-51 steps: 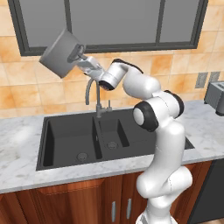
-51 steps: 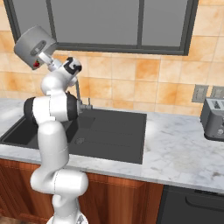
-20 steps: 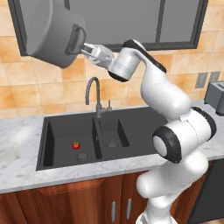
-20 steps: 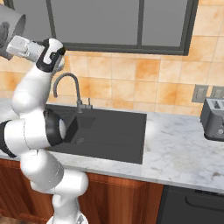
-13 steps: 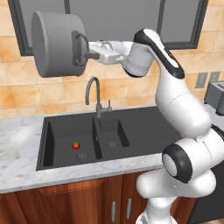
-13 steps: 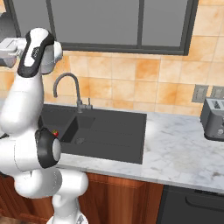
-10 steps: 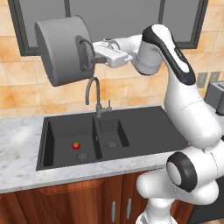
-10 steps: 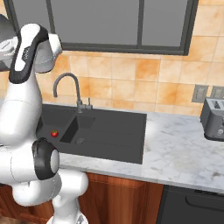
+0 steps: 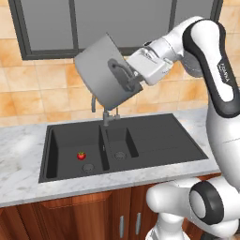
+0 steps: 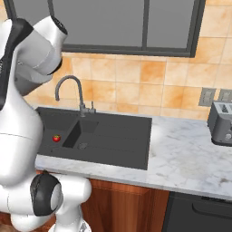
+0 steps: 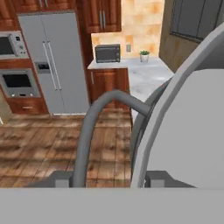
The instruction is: Dump the tomato from the pot into the sink. Then turn on the water and wash the tomato. Then turn off the water and put the tomato back in the pot.
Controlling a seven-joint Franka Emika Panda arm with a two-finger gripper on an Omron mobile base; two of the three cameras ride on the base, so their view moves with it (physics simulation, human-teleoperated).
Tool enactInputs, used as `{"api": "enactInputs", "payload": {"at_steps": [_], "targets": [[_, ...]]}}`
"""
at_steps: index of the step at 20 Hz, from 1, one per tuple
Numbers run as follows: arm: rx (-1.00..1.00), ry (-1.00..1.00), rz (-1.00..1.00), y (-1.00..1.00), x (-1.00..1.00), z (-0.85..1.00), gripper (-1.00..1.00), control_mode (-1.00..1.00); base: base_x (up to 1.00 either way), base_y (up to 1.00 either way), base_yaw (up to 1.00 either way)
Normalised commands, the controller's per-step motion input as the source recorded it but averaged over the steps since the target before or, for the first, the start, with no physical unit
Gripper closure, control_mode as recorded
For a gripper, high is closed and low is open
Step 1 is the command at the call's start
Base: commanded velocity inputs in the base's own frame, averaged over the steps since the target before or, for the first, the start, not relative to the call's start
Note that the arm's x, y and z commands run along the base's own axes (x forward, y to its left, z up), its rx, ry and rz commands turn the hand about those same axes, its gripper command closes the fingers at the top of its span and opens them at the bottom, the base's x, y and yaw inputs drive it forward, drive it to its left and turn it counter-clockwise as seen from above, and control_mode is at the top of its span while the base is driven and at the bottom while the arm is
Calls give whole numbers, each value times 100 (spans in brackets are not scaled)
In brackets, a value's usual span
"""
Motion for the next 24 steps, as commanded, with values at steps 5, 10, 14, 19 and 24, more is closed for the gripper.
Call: {"api": "enactInputs", "payload": {"at_steps": [5, 10, 14, 19, 24], "targets": [[-29, -4, -33, -88, 0, -32, 100, -100, 0, 0, 0], [-23, -3, -32, -88, 0, -49, 100, -100, 0, 0, 0], [-15, 0, -29, -98, 0, -61, 100, -100, 0, 0, 0], [-8, 3, -29, -99, 7, -69, 100, -100, 0, 0, 0], [-1, 14, -27, -99, 36, -46, 100, -100, 0, 0, 0]]}}
